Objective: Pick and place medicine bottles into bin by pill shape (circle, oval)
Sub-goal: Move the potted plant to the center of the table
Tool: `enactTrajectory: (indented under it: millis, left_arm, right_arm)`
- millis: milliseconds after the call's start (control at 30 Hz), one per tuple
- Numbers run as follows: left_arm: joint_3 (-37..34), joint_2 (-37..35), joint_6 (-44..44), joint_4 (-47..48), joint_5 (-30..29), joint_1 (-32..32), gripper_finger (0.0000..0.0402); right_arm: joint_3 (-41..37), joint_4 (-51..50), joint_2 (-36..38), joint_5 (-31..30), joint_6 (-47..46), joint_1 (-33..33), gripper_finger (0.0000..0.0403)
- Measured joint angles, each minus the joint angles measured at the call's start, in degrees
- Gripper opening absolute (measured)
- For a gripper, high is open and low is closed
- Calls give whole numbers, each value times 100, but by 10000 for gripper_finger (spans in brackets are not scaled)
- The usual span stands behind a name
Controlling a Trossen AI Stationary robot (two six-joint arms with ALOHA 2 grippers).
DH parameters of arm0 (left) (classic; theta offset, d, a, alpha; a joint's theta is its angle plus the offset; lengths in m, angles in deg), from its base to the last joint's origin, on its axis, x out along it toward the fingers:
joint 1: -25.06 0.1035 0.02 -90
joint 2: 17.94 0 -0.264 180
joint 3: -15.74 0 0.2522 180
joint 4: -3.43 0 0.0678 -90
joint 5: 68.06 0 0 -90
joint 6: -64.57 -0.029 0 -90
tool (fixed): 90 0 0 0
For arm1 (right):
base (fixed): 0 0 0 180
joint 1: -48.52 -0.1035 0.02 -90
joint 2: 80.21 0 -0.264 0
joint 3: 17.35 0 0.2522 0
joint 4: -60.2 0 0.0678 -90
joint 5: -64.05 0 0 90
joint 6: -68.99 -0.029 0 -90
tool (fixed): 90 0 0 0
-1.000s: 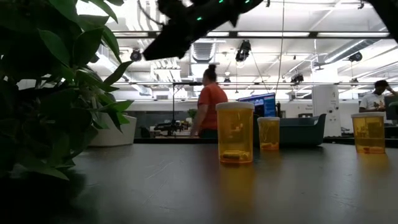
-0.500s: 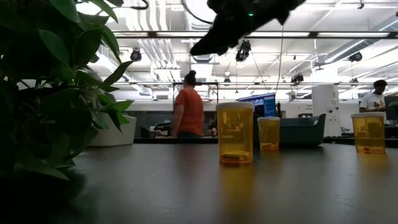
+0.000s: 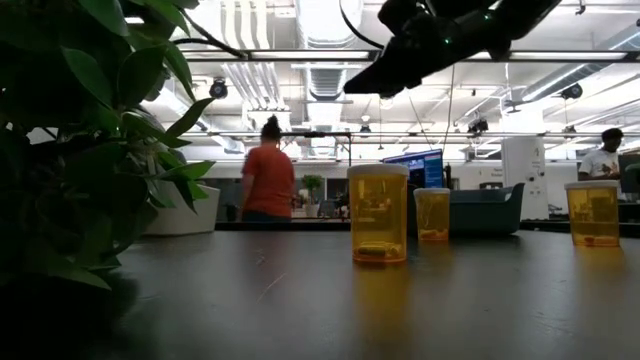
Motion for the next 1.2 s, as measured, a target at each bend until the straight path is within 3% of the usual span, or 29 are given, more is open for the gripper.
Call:
enactTrajectory:
  millis: [200, 467, 700, 900, 1200]
  left_arm:
    - [4, -16, 265, -58, -42, 127, 17]
    - [101, -1034, 585, -618, 543, 409, 0]
    - [67, -1832, 1130, -709, 668, 561, 0]
    - [-70, -1357, 836, 81, 824, 528, 6]
    - [-44, -676, 302, 240, 934, 524, 115]
  right_arm:
    - [-91, 9, 35, 2, 16, 35, 86]
    - [-102, -198, -21, 9, 46, 35, 86]
    - [-102, -402, -21, 11, 39, 35, 86]
    - [-114, -405, -21, 12, 42, 35, 86]
    - [-218, -396, -21, 11, 162, 39, 86]
